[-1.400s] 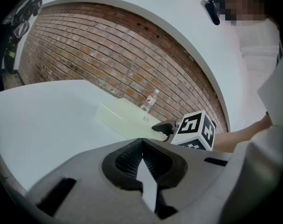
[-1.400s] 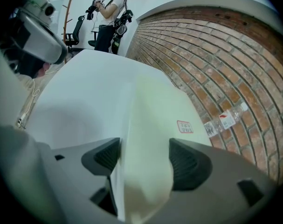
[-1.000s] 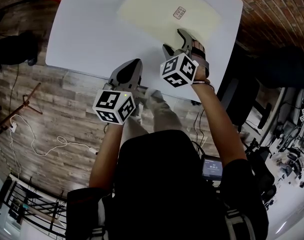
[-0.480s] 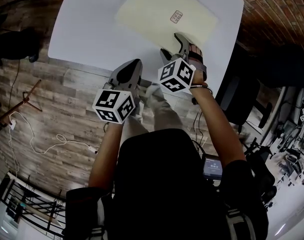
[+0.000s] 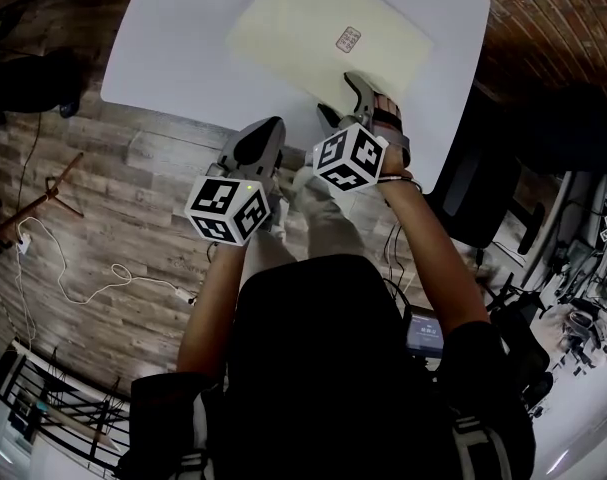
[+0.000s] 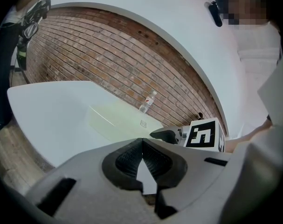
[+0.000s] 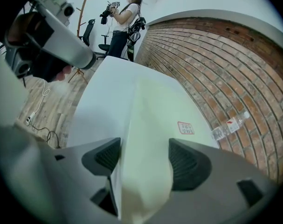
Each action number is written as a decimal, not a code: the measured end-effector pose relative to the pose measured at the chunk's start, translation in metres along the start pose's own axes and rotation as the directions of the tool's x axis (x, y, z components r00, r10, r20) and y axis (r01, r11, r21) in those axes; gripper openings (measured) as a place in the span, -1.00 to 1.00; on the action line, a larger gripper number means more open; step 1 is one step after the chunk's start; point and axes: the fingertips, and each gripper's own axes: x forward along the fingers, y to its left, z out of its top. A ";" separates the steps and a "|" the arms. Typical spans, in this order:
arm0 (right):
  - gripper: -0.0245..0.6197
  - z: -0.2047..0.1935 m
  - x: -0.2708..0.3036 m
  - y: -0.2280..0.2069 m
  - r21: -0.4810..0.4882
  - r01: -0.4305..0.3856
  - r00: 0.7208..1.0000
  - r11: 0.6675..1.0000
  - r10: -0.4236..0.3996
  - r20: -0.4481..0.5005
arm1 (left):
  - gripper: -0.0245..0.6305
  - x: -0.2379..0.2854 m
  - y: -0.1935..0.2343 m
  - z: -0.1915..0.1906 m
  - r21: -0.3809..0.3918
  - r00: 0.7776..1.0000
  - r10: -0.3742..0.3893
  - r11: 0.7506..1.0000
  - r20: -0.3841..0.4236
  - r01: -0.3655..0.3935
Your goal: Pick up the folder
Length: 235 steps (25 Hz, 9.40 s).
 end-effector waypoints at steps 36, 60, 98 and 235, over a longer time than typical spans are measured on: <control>0.11 0.014 -0.039 0.084 -0.077 -0.056 0.998 0.995 0.058 0.020 | -0.88 -0.048 0.009 -0.043 -0.078 0.997 -0.072 0.994 0.013 0.072; 0.10 0.021 -0.059 0.115 -0.119 -0.084 0.995 0.989 0.090 0.047 | 0.07 -0.028 0.021 -0.086 -0.560 0.976 -0.180 0.799 0.125 0.219; 0.06 0.028 -0.086 0.155 -0.157 -0.198 0.972 0.968 0.214 0.095 | 0.13 0.003 0.023 -0.093 -0.716 0.959 -0.193 0.637 0.209 0.284; -0.83 0.001 -0.429 -0.025 0.479 -0.047 0.649 0.877 -0.338 0.682 | -0.09 -0.190 -0.282 0.052 0.373 0.936 -0.021 0.920 0.351 -0.119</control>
